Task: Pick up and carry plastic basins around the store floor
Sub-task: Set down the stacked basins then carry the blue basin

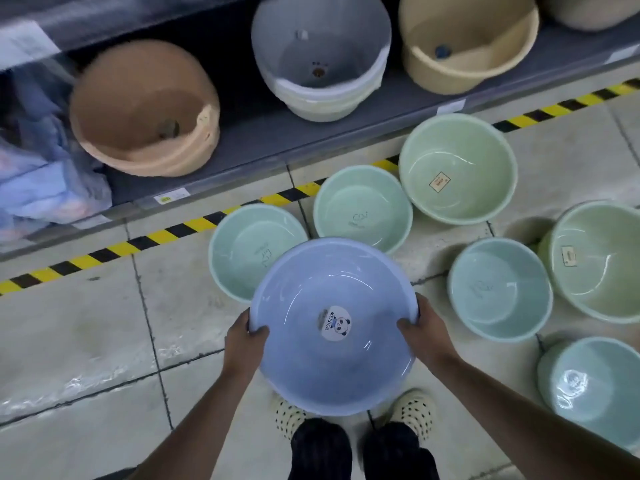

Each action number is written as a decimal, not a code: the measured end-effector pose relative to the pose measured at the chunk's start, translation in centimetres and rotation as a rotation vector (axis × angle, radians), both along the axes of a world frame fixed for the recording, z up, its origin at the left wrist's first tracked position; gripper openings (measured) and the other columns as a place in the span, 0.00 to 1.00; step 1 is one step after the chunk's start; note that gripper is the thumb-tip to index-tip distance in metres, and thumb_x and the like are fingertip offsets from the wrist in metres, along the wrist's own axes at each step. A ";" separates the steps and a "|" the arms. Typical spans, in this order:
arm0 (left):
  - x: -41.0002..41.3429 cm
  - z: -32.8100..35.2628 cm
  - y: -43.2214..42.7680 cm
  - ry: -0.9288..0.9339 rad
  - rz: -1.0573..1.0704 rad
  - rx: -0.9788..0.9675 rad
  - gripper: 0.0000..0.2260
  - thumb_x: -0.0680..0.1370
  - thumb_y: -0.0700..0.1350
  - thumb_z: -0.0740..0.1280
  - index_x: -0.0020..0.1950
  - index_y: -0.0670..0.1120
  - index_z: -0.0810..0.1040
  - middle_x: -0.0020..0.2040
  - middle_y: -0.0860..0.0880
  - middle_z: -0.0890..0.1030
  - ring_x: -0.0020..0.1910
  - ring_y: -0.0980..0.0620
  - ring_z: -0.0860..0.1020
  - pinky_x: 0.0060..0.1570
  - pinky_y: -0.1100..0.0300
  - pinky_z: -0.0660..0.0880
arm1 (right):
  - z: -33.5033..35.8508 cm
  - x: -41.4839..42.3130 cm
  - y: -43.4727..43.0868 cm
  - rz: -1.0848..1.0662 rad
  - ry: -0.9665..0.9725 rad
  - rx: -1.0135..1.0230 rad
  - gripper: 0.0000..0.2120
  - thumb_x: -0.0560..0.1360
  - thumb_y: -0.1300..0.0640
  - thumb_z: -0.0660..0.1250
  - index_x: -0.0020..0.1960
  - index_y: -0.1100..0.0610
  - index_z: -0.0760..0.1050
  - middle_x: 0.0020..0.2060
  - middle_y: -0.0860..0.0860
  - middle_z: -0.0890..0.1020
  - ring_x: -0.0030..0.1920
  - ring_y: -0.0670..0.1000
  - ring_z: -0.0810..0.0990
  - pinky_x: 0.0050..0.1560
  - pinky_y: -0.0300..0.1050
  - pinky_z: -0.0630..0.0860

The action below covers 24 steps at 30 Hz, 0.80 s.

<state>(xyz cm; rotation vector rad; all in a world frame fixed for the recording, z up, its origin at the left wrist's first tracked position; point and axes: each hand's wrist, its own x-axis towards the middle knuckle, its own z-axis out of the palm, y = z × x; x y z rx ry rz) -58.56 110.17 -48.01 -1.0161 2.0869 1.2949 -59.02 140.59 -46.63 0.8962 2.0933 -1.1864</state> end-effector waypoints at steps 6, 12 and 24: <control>-2.5 3.1 -5.8 0.016 0.024 -0.043 0.21 0.63 0.45 0.63 0.55 0.47 0.80 0.47 0.46 0.84 0.47 0.43 0.80 0.42 0.54 0.74 | 2.9 -4.5 -5.9 0.100 0.013 -0.004 0.24 0.73 0.64 0.61 0.68 0.49 0.67 0.49 0.51 0.79 0.49 0.56 0.76 0.39 0.44 0.70; -5.3 0.7 -10.3 0.006 0.094 -0.067 0.14 0.66 0.42 0.64 0.50 0.50 0.80 0.44 0.48 0.84 0.43 0.42 0.79 0.43 0.50 0.78 | 0.4 -9.2 -10.4 0.217 0.003 0.049 0.26 0.74 0.63 0.60 0.70 0.50 0.66 0.49 0.50 0.77 0.48 0.56 0.74 0.44 0.45 0.69; -9.7 -12.7 -14.5 0.033 0.137 -0.242 0.08 0.69 0.36 0.62 0.47 0.42 0.74 0.47 0.40 0.78 0.42 0.39 0.76 0.37 0.53 0.72 | -12.3 -16.8 -15.8 0.340 0.004 0.122 0.22 0.72 0.60 0.64 0.66 0.54 0.69 0.52 0.55 0.81 0.52 0.59 0.78 0.47 0.48 0.74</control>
